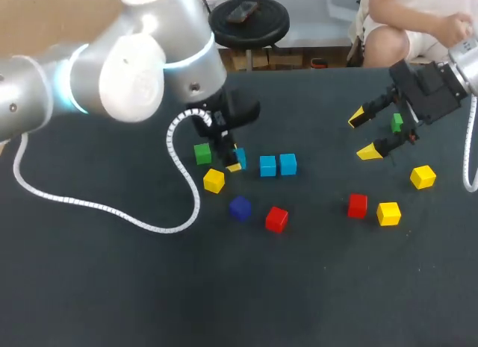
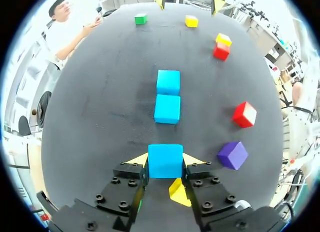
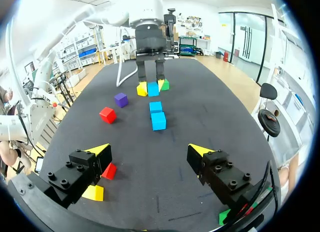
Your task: Place the blue cubes, place green cubes on the blue cubes, place the yellow cubes on the green cubes, then place the red cubes on the yellow cubes, and place purple cube on the red cubes.
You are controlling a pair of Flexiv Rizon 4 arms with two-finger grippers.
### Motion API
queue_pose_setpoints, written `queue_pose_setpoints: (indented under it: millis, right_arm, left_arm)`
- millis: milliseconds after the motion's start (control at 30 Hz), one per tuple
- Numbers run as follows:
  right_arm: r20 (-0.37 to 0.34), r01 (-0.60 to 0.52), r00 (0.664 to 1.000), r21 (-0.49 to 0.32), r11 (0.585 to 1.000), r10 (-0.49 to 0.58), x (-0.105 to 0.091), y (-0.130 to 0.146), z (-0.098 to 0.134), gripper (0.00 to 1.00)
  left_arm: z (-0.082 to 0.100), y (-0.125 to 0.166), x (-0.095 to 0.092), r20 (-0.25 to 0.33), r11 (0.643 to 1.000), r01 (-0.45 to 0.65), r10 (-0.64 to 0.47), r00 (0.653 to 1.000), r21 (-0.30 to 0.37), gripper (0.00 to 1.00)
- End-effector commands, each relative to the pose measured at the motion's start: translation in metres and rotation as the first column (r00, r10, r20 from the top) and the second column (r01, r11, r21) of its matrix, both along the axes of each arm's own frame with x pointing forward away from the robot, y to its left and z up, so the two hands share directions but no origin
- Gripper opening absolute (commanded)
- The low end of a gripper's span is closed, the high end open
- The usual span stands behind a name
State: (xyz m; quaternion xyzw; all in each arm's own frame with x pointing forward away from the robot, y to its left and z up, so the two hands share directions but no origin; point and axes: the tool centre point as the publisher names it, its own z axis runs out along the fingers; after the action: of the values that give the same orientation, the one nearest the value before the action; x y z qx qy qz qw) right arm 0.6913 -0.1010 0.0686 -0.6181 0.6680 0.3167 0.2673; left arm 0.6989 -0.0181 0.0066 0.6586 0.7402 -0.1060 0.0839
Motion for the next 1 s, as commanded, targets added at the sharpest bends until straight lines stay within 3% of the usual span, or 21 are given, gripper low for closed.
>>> queue_pose_setpoints:
  millis: [33,233,467,1000]
  right_arm:
    - [0.001,0.0,1.0,0.002,1.0,0.0,0.0,0.0,0.0,1.0]
    - [0.001,0.0,1.0,0.002,1.0,0.0,0.0,0.0,0.0,1.0]
    - [0.001,0.0,1.0,0.002,1.0,0.0,0.0,0.0,0.0,1.0]
    - [0.001,0.0,1.0,0.002,1.0,0.0,0.0,0.0,0.0,1.0]
  left_arm:
    - [-0.011,0.001,0.008,-0.016,1.0,0.013,-0.013,1.0,-0.008,0.0]
    - [-0.011,-0.007,0.025,-0.006,0.999,0.037,-0.037,0.999,0.037,0.0]
    - [-0.026,-0.014,0.042,-0.022,0.997,0.052,-0.051,0.998,0.054,0.0]
    - [-0.035,-0.009,0.032,-0.033,0.998,0.021,-0.019,0.999,0.051,0.0]
